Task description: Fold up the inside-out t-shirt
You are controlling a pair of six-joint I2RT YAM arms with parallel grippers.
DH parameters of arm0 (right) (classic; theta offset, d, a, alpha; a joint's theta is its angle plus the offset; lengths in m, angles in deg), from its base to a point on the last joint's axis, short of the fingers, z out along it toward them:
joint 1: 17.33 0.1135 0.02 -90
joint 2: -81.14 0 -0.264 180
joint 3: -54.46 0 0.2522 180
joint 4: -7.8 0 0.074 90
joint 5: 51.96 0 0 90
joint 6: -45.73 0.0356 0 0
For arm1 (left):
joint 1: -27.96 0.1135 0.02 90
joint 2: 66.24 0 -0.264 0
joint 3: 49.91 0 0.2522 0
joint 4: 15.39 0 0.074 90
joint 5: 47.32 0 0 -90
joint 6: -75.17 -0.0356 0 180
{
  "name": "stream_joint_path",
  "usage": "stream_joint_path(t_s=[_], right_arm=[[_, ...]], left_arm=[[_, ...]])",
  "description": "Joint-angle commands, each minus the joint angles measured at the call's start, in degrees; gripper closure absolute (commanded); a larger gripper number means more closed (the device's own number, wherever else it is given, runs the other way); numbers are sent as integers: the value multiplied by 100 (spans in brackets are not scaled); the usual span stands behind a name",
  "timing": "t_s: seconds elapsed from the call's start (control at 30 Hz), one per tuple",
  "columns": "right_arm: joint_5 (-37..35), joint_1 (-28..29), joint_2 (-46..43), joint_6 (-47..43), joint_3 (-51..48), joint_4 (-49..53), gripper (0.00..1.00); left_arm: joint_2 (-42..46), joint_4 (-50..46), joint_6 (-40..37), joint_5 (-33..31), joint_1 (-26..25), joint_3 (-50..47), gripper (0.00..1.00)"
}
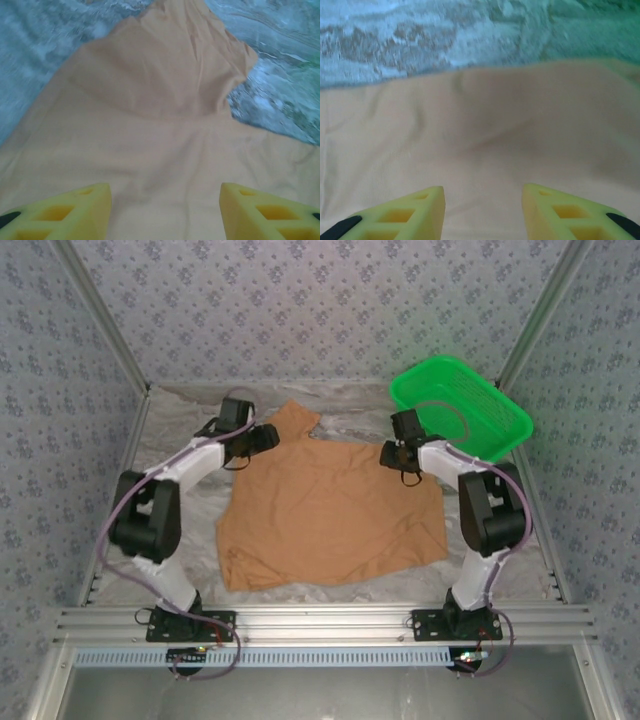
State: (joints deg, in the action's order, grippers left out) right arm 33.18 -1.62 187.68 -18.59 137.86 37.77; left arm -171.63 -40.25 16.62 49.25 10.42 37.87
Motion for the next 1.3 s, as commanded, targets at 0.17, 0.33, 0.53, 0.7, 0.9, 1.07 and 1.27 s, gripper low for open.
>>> stream_joint_path(t_s=[0.17,0.33,0.53,0.7,0.9,1.07,1.27], right_arm=[[-48,-19,991,175,1093,206,54],[114,25,1541,226,1649,478,56],[528,112,2295,289,2616,839,60],[784,256,3109,239,3960,1292,61],[1000,284,3679,-126,5591,1953,58],[434,312,2284,-774,4459,2121,54],[103,358,102,-698,1368,1925,50]], left_arm=[[-1775,-216,-551,138,37,1708,41],[-2413,-600,-18,399,373,2195,42],[-2488,-573,178,468,809,2130,43],[-2896,-865,132,566,1089,2794,43],[-3897,-1788,-121,765,1352,5012,42],[-3484,-2180,-413,886,1400,5503,38],[-1598,-1346,-328,941,1401,3475,35]])
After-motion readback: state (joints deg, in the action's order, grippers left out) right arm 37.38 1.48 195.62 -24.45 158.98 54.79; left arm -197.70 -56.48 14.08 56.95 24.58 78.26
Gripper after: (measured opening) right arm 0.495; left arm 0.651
